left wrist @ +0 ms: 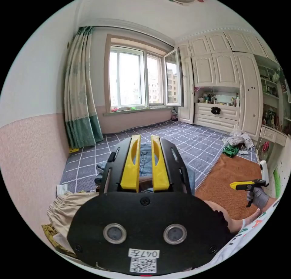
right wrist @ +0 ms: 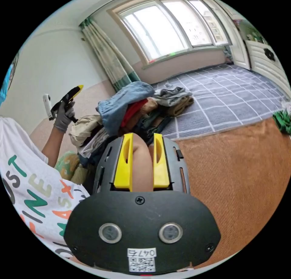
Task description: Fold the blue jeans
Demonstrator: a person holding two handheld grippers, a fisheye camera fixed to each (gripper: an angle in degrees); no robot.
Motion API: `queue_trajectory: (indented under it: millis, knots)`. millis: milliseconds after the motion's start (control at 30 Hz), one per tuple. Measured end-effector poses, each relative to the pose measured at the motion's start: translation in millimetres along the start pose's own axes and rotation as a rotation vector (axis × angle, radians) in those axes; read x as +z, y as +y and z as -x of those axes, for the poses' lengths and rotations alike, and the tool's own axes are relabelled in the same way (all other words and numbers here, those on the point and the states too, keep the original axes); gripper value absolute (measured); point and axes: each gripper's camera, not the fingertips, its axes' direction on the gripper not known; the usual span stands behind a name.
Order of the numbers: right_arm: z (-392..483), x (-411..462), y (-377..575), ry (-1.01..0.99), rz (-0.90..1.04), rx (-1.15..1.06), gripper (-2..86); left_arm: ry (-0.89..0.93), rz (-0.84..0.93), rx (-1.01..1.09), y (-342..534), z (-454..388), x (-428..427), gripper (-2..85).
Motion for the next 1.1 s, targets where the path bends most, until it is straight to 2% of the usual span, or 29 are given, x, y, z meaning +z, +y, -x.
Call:
queue_trajectory:
  millis: [100,233,333,367,433,500,633,800,1000,1100]
  knots:
    - [38.0,31.5,-44.1,-0.125,-0.045,-0.103,11.5,0.041,0.033,-0.139,0.6,33.7,-32.5,11.4]
    - [68.9,86.7,-85.5,-0.112,-0.004,-0.123,21.5,0.129,0.053,-0.278,21.0,78.2,-73.2,13.9]
    - [80.9,135.4,-109.8,-0.104,0.108,-0.053,25.5,0.160,0.096,-0.442,62.9,99.0,-89.7,14.4]
    - [90.3,155.9,-117.1,-0.071,0.199,-0.060,26.0,0.164,0.106,-0.478,73.8,101.3,-91.2,14.6]
    - [110.2,178.9,-126.3,0.011,0.331,-0.099,23.1,0.201,0.168,-0.579,114.6,102.8,-89.1,15.2]
    - [134.0,183.1,-137.9,0.074,0.409,-0.110,13.0,0.266,0.229,-0.649,139.3,101.2,-80.3,15.9]
    - [163.8,136.5,-164.5,0.117,0.300,-0.183,5.4,0.405,0.308,-0.766,171.7,96.8,-61.8,17.8]
    - [231.0,69.0,-224.2,0.303,0.241,-0.420,2.7,0.500,0.242,-0.839,176.3,101.5,-43.2,18.7]
    - [227.4,-59.2,-218.9,0.328,0.080,-0.404,2.1,0.561,0.165,-1.000,191.0,110.1,9.8,22.5]
    - [201.8,-97.4,-191.4,0.308,0.120,-0.358,2.0,0.617,0.208,-1.067,204.7,98.2,45.4,22.9]
